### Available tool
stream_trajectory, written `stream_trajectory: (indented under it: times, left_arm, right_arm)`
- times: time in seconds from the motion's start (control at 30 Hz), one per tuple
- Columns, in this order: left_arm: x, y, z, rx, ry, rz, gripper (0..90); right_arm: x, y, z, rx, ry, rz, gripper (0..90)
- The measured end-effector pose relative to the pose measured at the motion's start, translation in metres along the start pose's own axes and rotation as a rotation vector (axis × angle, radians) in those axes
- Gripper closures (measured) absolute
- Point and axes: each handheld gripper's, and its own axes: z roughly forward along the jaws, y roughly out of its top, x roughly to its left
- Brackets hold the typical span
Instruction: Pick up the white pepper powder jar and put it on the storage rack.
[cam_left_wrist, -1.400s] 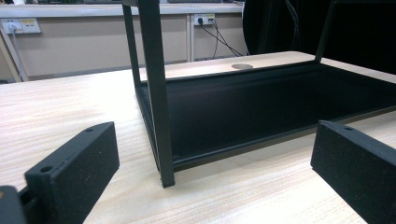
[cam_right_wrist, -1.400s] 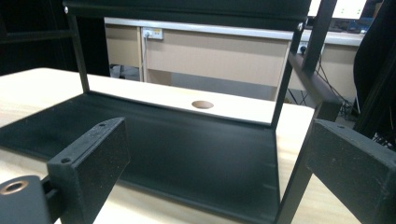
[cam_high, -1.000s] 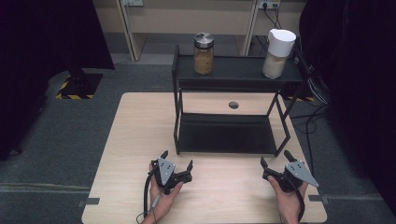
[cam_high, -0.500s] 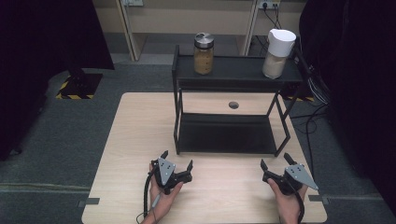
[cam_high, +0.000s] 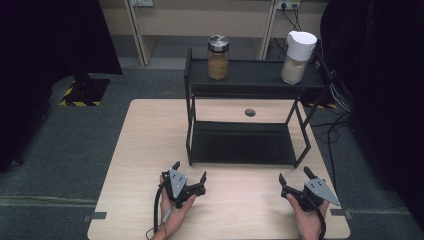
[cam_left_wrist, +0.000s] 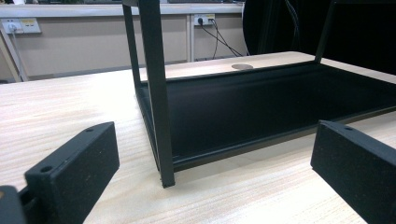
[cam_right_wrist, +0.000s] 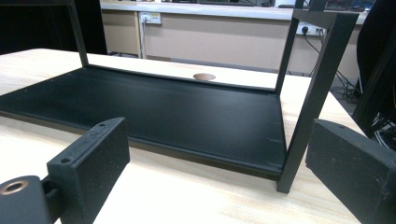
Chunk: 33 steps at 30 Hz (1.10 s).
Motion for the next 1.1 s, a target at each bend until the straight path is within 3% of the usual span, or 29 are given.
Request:
stream_trajectory:
  times: [1.1]
  left_arm:
    - [0.0001, 0.0001, 0.0001, 0.001, 0.001, -0.002, 0.2]
  right_arm:
    - [-0.0018, -0.0064, 0.0018, 0.027, 0.012, 0.018, 6.3]
